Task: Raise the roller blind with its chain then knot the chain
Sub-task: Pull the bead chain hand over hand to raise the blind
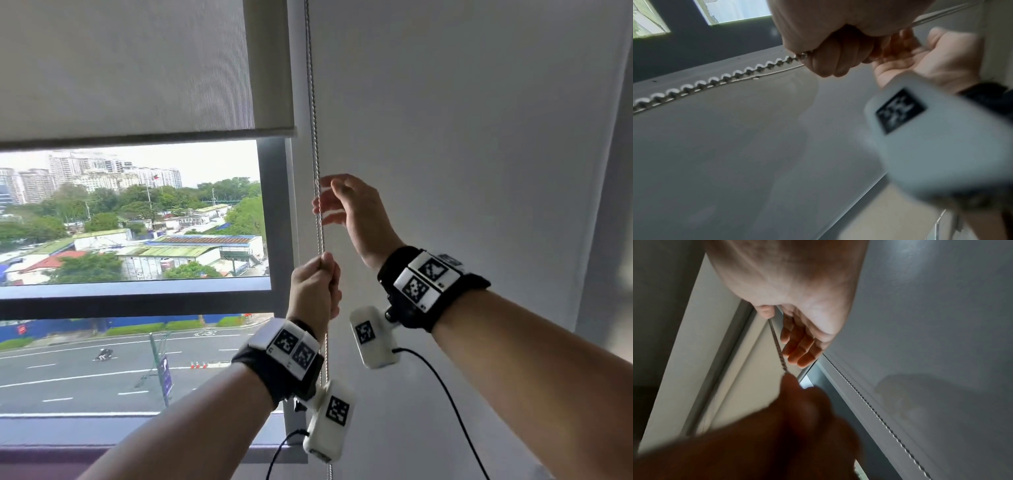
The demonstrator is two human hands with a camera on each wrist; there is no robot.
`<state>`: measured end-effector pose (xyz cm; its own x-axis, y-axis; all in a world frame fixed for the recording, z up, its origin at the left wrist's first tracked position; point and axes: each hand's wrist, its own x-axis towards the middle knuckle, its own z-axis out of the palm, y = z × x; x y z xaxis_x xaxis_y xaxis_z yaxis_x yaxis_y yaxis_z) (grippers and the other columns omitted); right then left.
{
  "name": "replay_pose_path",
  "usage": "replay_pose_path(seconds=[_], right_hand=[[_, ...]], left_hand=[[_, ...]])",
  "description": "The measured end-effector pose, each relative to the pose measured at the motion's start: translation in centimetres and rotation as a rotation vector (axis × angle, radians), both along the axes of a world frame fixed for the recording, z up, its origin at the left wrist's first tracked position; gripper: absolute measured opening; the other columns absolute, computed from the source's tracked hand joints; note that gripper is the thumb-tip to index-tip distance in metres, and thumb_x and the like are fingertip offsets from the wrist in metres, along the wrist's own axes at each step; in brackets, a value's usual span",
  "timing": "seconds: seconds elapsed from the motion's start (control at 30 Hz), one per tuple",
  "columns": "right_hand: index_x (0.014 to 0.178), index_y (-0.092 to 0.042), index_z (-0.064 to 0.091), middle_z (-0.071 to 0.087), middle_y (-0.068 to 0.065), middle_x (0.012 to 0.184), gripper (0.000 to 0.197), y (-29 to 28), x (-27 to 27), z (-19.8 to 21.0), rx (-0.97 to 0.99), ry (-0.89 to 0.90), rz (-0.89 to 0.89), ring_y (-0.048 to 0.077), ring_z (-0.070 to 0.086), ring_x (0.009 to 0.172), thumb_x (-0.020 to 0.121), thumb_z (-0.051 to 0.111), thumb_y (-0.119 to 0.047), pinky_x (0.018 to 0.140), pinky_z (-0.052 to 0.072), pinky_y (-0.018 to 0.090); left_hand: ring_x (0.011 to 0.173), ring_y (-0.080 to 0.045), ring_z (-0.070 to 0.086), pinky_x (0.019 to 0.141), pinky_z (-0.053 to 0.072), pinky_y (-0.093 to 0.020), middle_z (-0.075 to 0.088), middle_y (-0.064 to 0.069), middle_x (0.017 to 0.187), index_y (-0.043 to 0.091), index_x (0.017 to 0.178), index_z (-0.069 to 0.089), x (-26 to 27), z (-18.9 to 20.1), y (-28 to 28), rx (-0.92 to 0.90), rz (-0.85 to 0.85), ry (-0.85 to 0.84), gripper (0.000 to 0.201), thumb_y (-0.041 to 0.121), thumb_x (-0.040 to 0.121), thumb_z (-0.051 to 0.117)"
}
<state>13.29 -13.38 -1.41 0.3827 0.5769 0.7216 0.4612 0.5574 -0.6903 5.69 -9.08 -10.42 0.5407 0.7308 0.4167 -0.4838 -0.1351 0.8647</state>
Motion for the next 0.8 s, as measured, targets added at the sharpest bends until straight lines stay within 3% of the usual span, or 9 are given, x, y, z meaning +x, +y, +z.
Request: replay_pose_path(seconds=[0.13,0.23,0.3,0.33,0.47,0.6,0.7,0.8], right_hand=[[0.107,-0.003,0.060,0.059,0.010,0.068,0.034,0.5,-1.2,1.0,-0.041,0.048,0.122,0.024,0.054,0.056,0.104,0.030,-0.020,0.056,0.048,0.034],[0.074,-0.015,0.050,0.036,-0.001,0.053,0.037,0.9,-2.1,0.4,-0.094,0.123,0.173,0.013,0.030,0.039,0.103,0.029,-0.025,0.042,0.026,0.022],[0.062,-0.021,0.035,0.025,-0.002,0.052,0.039,0.9,-2.7,0.1,-0.102,0.184,0.179,0.010,0.018,0.037,0.101,0.032,-0.024,0.044,0.013,0.021],[0.060,-0.022,0.031,0.024,-0.004,0.051,0.040,0.9,-2.9,0.2,-0.103,0.203,0.180,0.010,0.015,0.037,0.099,0.033,-0.024,0.045,0.010,0.022],[0.058,-0.025,0.026,0.020,-0.009,0.048,0.036,0.7,-3.0,0.1,-0.116,0.253,0.183,0.011,0.011,0.041,0.093,0.034,-0.024,0.045,0.011,0.021],[0.056,-0.025,0.026,0.021,-0.008,0.049,0.034,0.5,-2.4,-0.8,-0.120,0.249,0.157,0.011,0.013,0.041,0.090,0.035,-0.025,0.046,0.012,0.023],[0.055,-0.024,0.027,0.022,-0.008,0.048,0.038,0.5,-2.0,-2.2,-0.079,0.254,0.173,0.012,0.013,0.042,0.093,0.034,-0.023,0.046,0.013,0.024],[0.054,-0.021,0.030,0.025,-0.006,0.046,0.041,0.7,-1.8,-4.1,-0.043,0.239,0.153,0.014,0.018,0.041,0.094,0.035,-0.021,0.043,0.021,0.023]], left_hand=[[0.033,-0.008,0.022,0.042,0.011,-0.019,0.028,0.006,0.040,0.020,0.052,0.042,-0.4,-3.7,0.2,-0.019,0.020,0.083,0.045,0.027,0.096,0.043],[0.037,-0.010,0.029,0.041,0.018,-0.021,0.033,0.003,0.043,0.018,0.047,0.043,-0.6,-4.9,0.1,-0.024,-0.019,0.055,0.049,0.001,0.092,0.039],[0.039,-0.008,0.033,0.040,0.027,-0.019,0.037,0.003,0.045,0.014,0.048,0.043,-0.7,-5.0,0.2,-0.022,-0.088,0.008,0.047,-0.010,0.088,0.036],[0.041,-0.008,0.035,0.042,0.030,-0.020,0.040,0.004,0.046,0.015,0.047,0.047,-0.6,-4.9,0.4,-0.011,-0.119,-0.001,0.049,-0.007,0.090,0.037],[0.052,-0.015,0.054,0.060,0.040,-0.032,0.063,-0.001,0.059,0.015,0.062,0.069,-0.8,-4.5,1.3,0.032,-0.173,0.049,0.039,0.022,0.093,0.046],[0.063,-0.019,0.065,0.069,0.048,-0.036,0.071,-0.004,0.069,0.006,0.089,0.064,-1.0,-2.9,2.2,0.029,-0.169,0.045,0.031,0.026,0.095,0.041],[0.064,-0.015,0.066,0.072,0.049,-0.033,0.070,-0.003,0.070,0.006,0.088,0.062,-0.8,-1.1,2.8,0.008,-0.148,0.009,0.034,0.026,0.097,0.036],[0.055,-0.011,0.061,0.059,0.052,-0.024,0.064,0.001,0.059,0.007,0.076,0.058,-0.7,0.4,2.4,0.030,-0.107,-0.011,0.037,0.024,0.098,0.034]])
